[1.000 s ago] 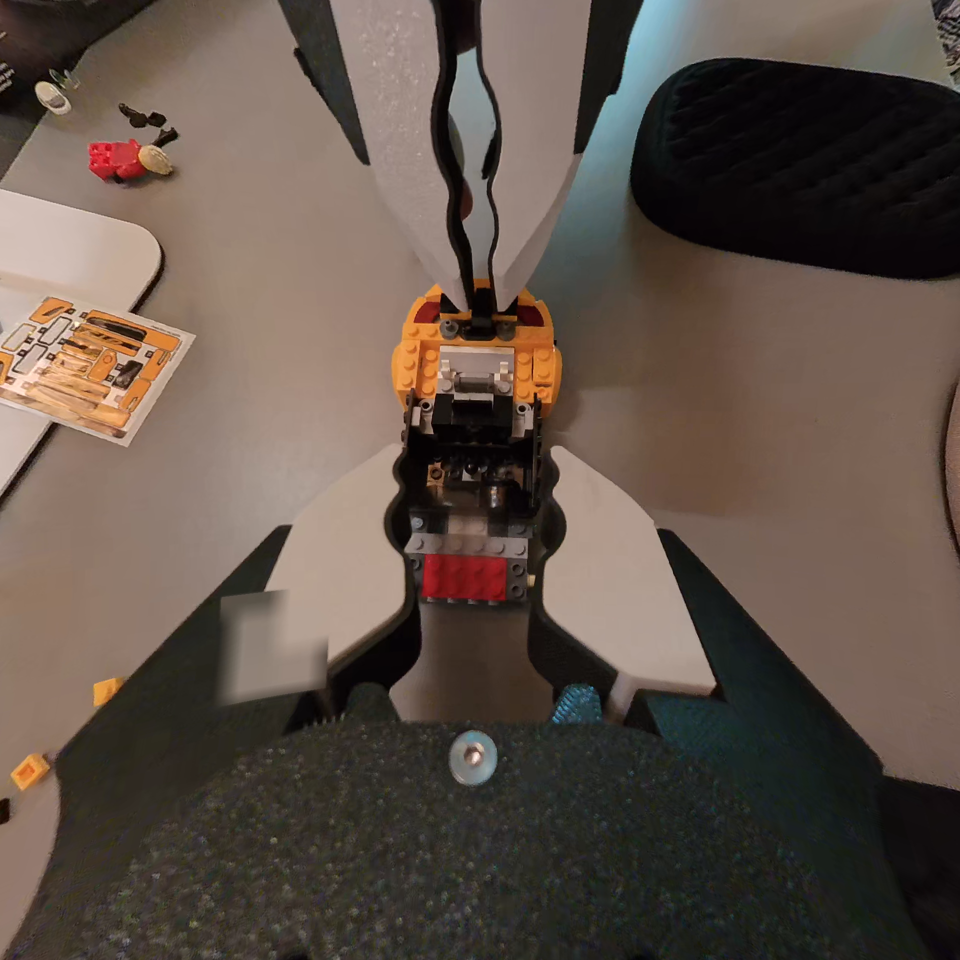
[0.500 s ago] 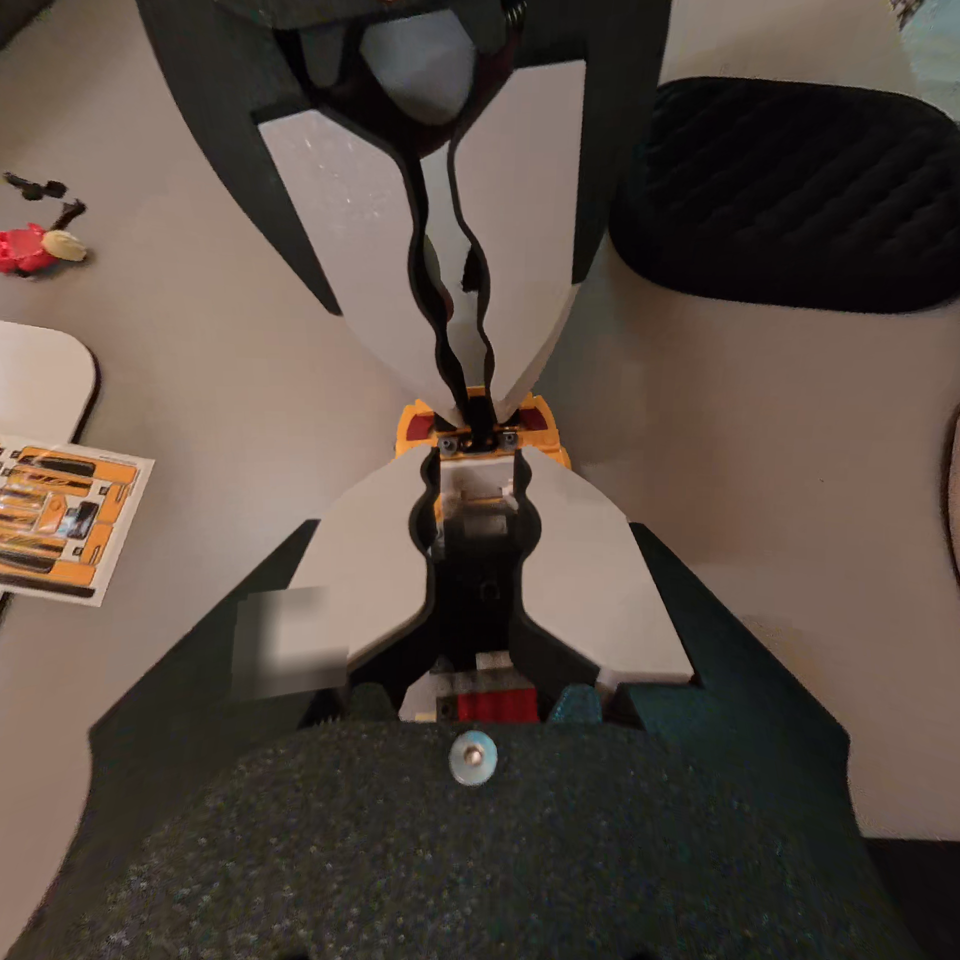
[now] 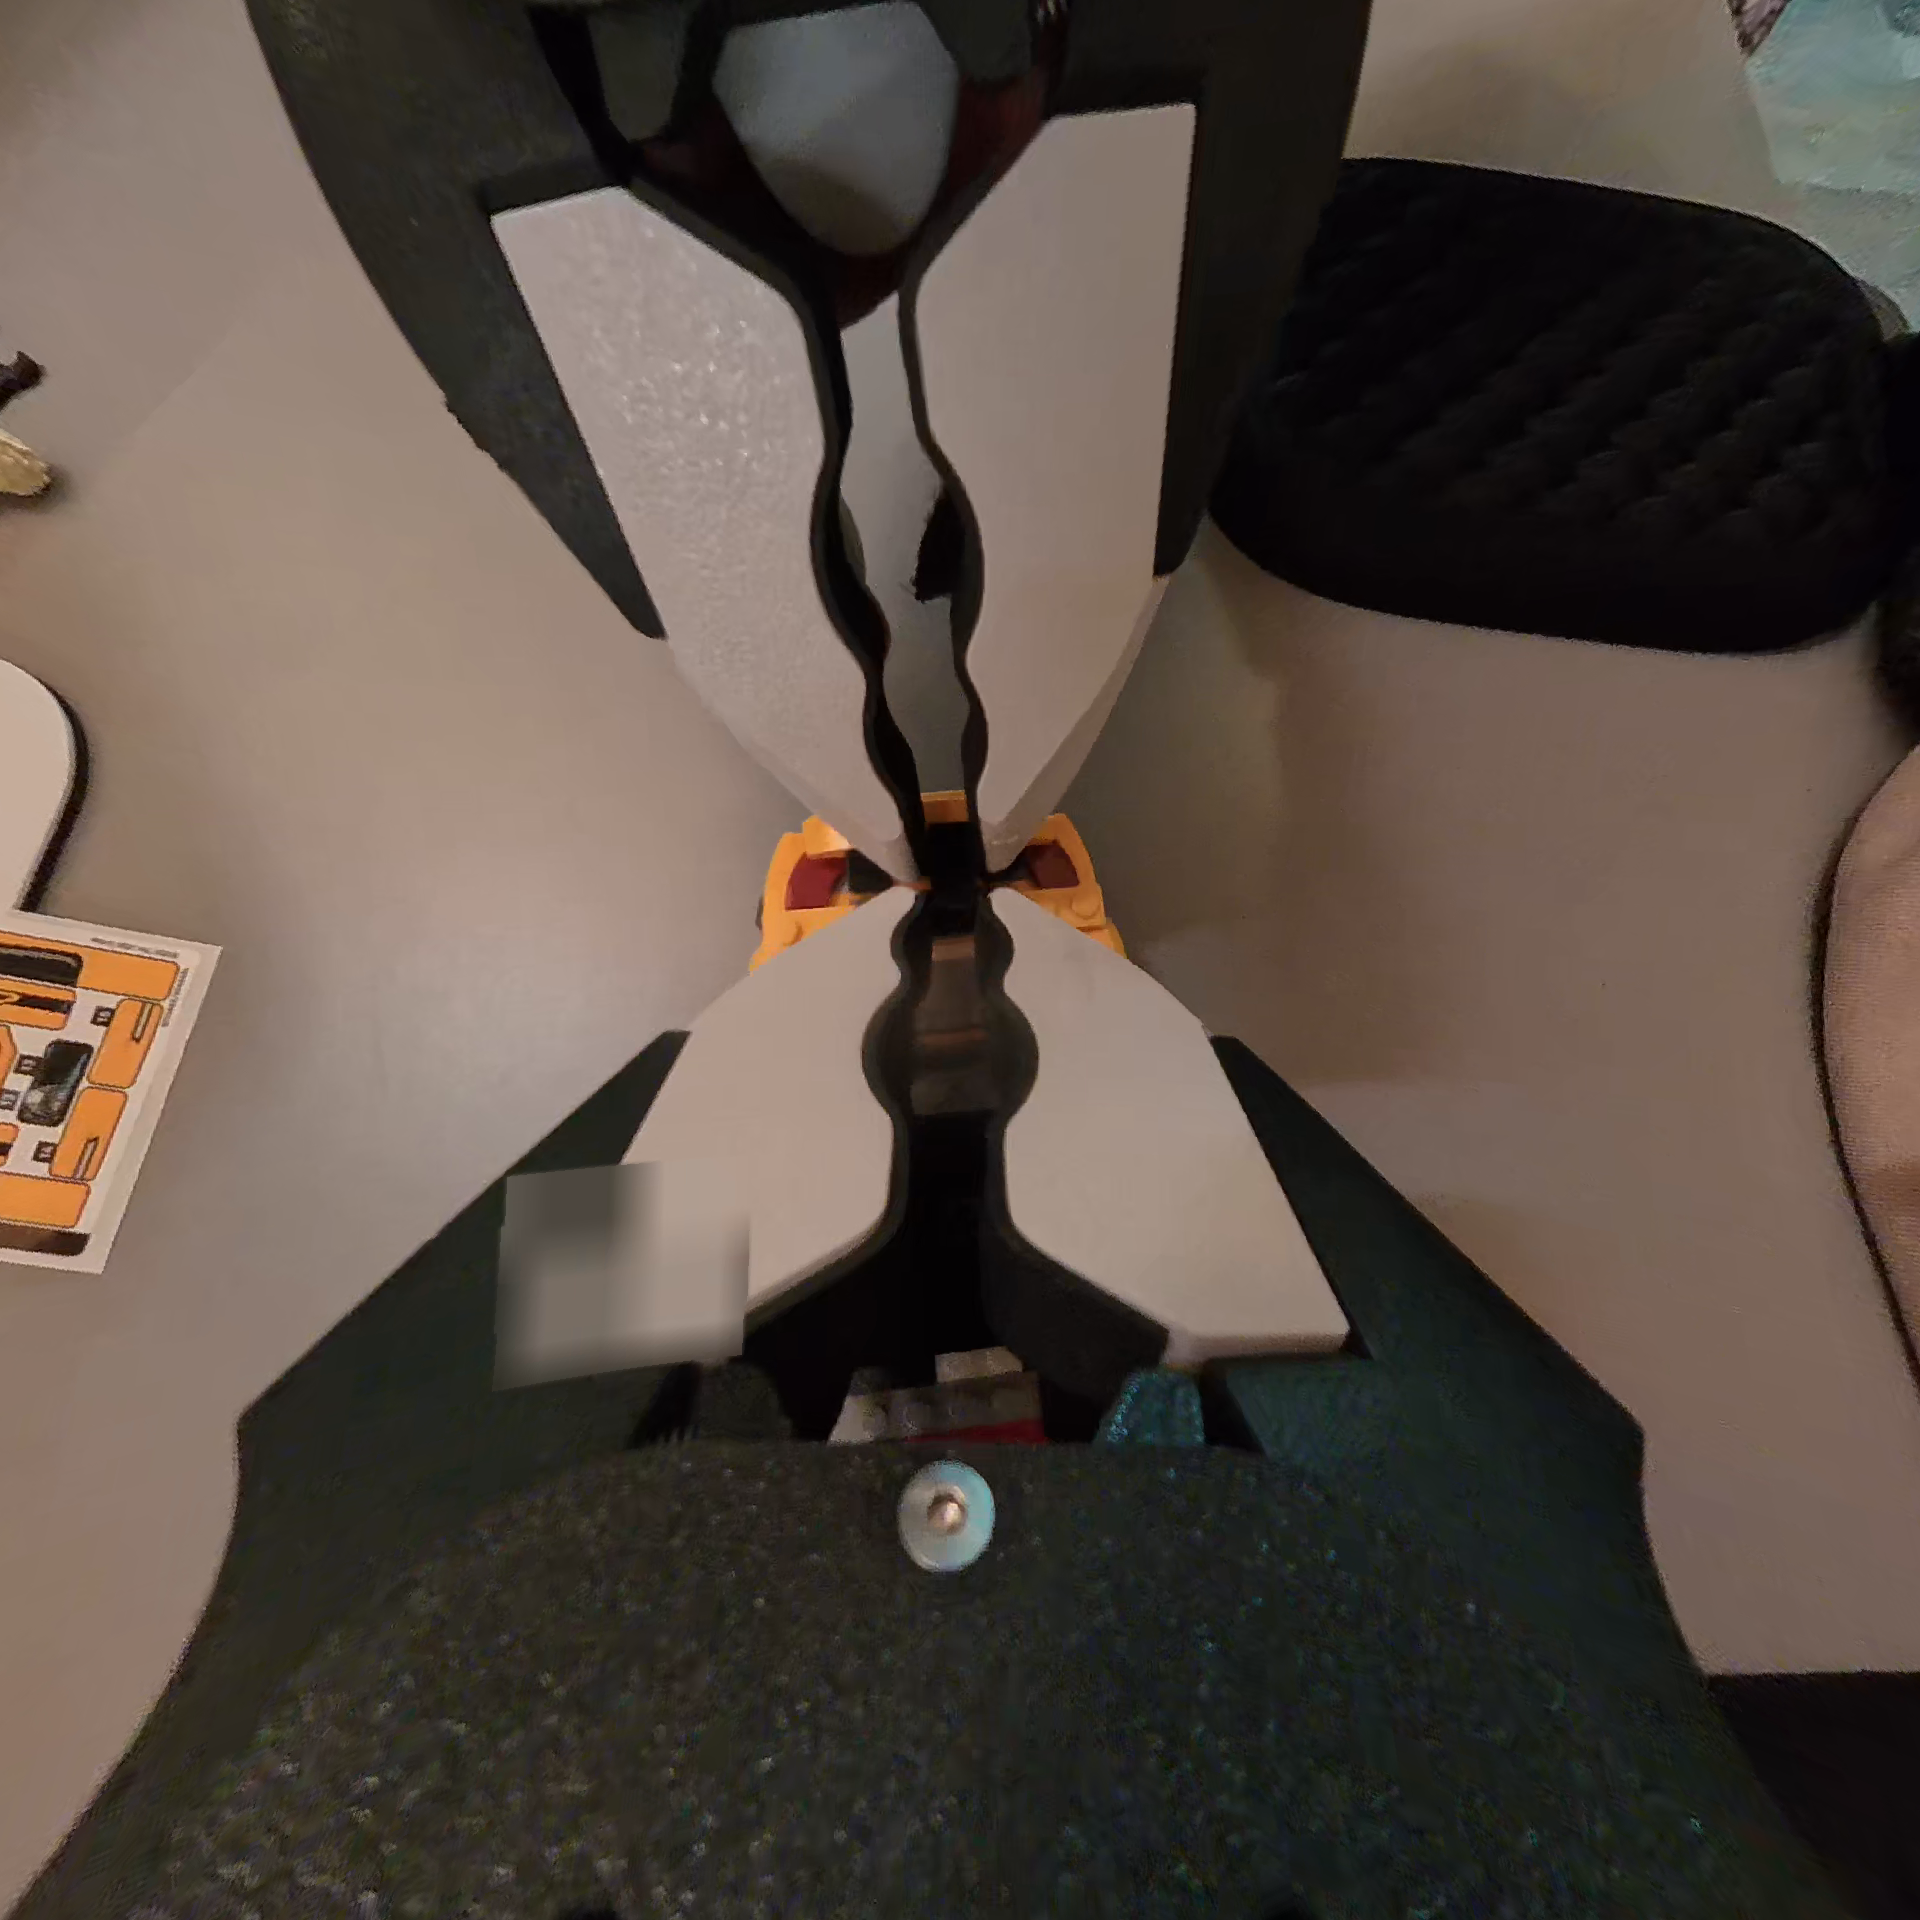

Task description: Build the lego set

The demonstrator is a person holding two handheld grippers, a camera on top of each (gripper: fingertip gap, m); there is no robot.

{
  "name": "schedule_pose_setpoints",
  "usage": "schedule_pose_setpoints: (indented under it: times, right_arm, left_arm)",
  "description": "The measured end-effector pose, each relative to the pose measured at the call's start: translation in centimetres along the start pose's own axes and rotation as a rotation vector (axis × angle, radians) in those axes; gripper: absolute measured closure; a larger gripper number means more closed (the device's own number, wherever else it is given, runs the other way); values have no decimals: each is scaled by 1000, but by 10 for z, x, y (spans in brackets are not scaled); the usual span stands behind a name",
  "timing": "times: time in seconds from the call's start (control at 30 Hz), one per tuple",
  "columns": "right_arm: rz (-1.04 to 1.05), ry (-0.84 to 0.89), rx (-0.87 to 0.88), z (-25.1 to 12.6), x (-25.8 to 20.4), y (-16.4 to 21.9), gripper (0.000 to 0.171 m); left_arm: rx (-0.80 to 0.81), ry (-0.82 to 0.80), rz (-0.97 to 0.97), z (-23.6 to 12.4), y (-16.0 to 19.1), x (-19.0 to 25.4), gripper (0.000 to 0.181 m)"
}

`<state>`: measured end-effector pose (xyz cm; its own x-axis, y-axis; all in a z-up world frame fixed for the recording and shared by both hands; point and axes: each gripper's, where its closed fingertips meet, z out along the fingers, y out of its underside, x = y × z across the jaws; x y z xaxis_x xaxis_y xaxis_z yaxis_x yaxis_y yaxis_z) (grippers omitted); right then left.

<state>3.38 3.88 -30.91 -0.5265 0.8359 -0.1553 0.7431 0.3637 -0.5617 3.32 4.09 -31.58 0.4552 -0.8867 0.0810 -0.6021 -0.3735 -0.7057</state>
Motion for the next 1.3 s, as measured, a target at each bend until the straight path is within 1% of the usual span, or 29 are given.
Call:
schedule_pose_setpoints:
  times: [0.1,0.2,0.3,0.53,0.83,1.0,1.13,1.3]
  right_arm:
    - [-15,17,4,-6,0,2,162]
    - [-20,44,10,-11,2,1,165]
    - [-34,65,27,-10,2,-3,171]
    - [-37,75,3,-4,3,0,171]
    - [-61,90,-37,-3,2,3,171]
    - [-56,91,-28,-3,3,3,171]
    - [-36,80,18,-5,1,-2,171]
    - [-25,88,6,-2,2,1,171]
  left_arm:
    - [-38,7,-16,-1,1,0,174]
    - [-71,9,-28,-1,2,-1,174]
    - [-100,12,-39,-1,3,-1,174]
    - [-144,12,-40,-1,5,-2,174]
    - [-144,16,-40,1,6,-2,174]
    - [-152,22,-49,1,7,-2,173]
    - [-155,23,-52,2,7,-2,173]
    - [-150,25,-58,3,6,-2,174]
